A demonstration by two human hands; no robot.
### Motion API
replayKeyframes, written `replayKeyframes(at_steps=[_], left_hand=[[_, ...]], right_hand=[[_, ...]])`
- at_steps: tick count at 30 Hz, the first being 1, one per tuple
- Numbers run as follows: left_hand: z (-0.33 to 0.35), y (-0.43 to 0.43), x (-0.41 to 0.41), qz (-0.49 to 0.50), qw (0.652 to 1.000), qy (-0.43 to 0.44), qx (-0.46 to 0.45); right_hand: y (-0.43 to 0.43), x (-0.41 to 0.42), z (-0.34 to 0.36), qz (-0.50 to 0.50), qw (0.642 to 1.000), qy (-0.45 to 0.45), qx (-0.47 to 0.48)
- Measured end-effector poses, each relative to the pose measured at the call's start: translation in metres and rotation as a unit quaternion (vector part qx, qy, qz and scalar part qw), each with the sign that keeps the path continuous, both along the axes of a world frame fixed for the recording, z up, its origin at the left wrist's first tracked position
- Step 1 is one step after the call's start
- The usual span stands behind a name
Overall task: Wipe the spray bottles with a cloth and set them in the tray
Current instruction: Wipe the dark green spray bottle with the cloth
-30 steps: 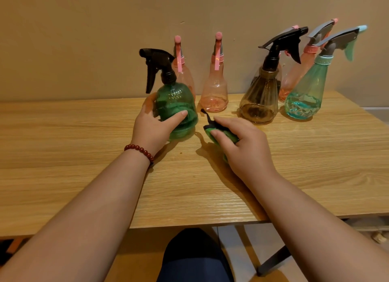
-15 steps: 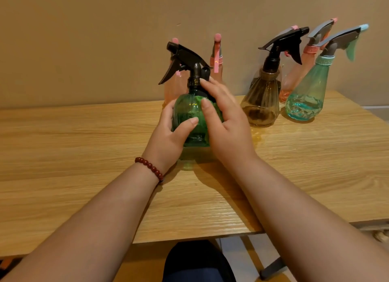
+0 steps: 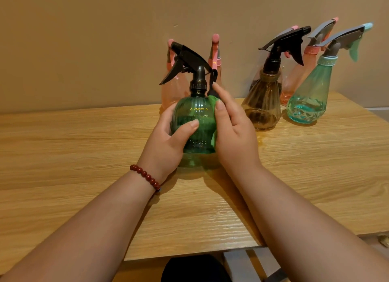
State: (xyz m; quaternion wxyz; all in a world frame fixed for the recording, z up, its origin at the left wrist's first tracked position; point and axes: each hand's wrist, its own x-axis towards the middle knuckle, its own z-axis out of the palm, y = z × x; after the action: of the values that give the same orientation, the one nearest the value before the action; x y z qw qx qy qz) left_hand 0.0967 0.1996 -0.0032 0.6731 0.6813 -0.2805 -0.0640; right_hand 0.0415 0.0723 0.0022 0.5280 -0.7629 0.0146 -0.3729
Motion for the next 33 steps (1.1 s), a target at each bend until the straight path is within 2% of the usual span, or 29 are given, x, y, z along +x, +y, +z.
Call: replayKeyframes(at_steps=[5,7,10,14,16,18,20,21,23,25,27,28,30,33], left_hand=[[0.001,-0.002,0.002,0.011,0.999,0.015,-0.035],[0.001,-0.002,0.002,0.018,0.999,0.013,-0.033],[0.001,-0.002,0.000,0.009,1.000,0.009,-0.028],[0.001,-0.004,-0.002,0.006,0.999,0.022,-0.029],[0.001,-0.004,-0.002,0.011,0.999,0.021,-0.022],[0.000,-0.004,-0.002,0.022,0.998,0.035,-0.041],[-0.001,-0.003,-0.001,0.039,0.995,0.059,-0.064],[0.000,-0.003,-0.001,0.046,0.995,0.059,-0.064],[0.001,-0.003,-0.002,0.038,0.996,0.051,-0.066],[0.002,-0.003,-0.004,0.019,0.996,0.043,-0.070],[0.004,-0.003,-0.006,0.014,0.998,0.016,-0.063],[0.005,-0.004,-0.007,0.011,0.998,0.004,-0.061],[0.005,-0.004,-0.007,0.011,0.998,-0.013,-0.057],[0.005,-0.003,-0.006,0.033,0.997,-0.023,-0.061]], right_hand=[[0.013,-0.002,-0.006,0.000,0.989,-0.049,-0.139],[0.015,-0.001,-0.006,0.000,0.985,-0.055,-0.161],[0.012,0.000,-0.004,0.003,0.994,-0.040,-0.107],[0.003,0.004,-0.001,0.032,0.998,0.018,0.051],[0.002,0.002,-0.002,0.036,0.997,0.035,0.064],[0.007,-0.003,-0.002,0.026,0.999,0.011,-0.040],[0.012,-0.006,-0.006,0.043,0.985,-0.039,-0.163],[0.013,-0.007,-0.007,0.056,0.980,-0.050,-0.183],[0.013,-0.004,-0.006,0.047,0.989,-0.046,-0.136],[0.009,0.000,-0.004,0.030,0.999,-0.012,-0.016],[0.004,0.002,-0.003,0.045,0.993,0.032,0.106],[0.002,0.003,-0.004,0.046,0.990,0.045,0.124],[0.001,0.000,-0.002,0.022,0.998,0.033,0.048],[0.005,-0.004,-0.002,0.017,0.997,-0.037,-0.061]])
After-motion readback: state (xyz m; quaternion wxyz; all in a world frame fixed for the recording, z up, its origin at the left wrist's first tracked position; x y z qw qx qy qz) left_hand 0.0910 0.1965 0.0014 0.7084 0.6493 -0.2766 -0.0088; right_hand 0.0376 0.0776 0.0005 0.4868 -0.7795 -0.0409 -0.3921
